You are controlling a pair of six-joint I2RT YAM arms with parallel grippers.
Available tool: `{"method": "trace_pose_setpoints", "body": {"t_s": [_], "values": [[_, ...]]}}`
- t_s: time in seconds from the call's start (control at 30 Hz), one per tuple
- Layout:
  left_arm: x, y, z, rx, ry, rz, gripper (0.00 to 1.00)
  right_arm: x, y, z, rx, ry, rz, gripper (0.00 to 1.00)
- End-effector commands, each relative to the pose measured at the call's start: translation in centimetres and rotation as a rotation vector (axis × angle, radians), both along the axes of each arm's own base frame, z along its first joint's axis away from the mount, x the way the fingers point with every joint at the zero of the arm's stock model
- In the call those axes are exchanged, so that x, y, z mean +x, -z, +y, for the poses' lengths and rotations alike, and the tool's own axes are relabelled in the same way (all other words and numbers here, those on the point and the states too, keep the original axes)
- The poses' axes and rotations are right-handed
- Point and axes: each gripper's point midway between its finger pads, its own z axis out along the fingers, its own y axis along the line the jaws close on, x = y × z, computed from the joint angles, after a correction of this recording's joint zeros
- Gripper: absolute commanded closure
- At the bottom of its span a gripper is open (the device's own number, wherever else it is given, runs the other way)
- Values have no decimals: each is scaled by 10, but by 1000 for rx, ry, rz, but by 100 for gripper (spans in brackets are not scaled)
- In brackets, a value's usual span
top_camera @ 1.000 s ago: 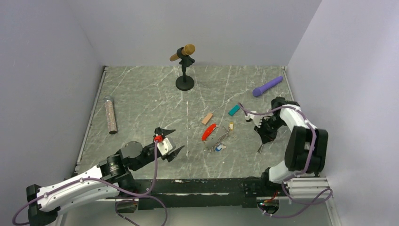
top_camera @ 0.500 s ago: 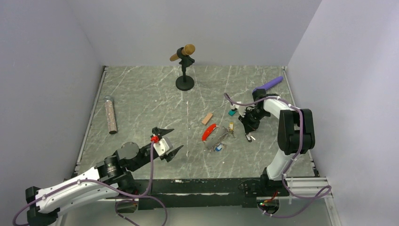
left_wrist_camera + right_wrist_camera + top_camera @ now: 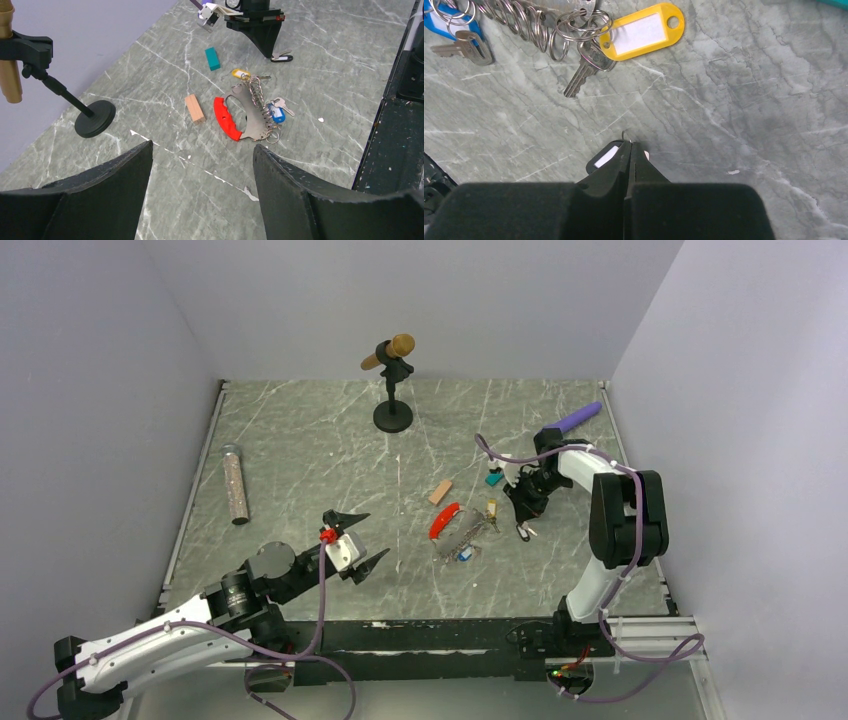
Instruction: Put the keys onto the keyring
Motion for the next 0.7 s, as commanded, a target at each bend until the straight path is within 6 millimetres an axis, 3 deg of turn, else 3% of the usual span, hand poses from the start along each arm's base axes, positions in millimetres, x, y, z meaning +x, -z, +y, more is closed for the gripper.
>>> {"method": "trace_pose_setpoints", "body": {"t_s": [0.0,0.67], "values": [[4,-14,3,-35,-26,-21,23,1,-10,8,41,-2,-26,94],[2,-16,5,-44,-25,-20,23,8,-35,22,125,9,-51,75]]}}
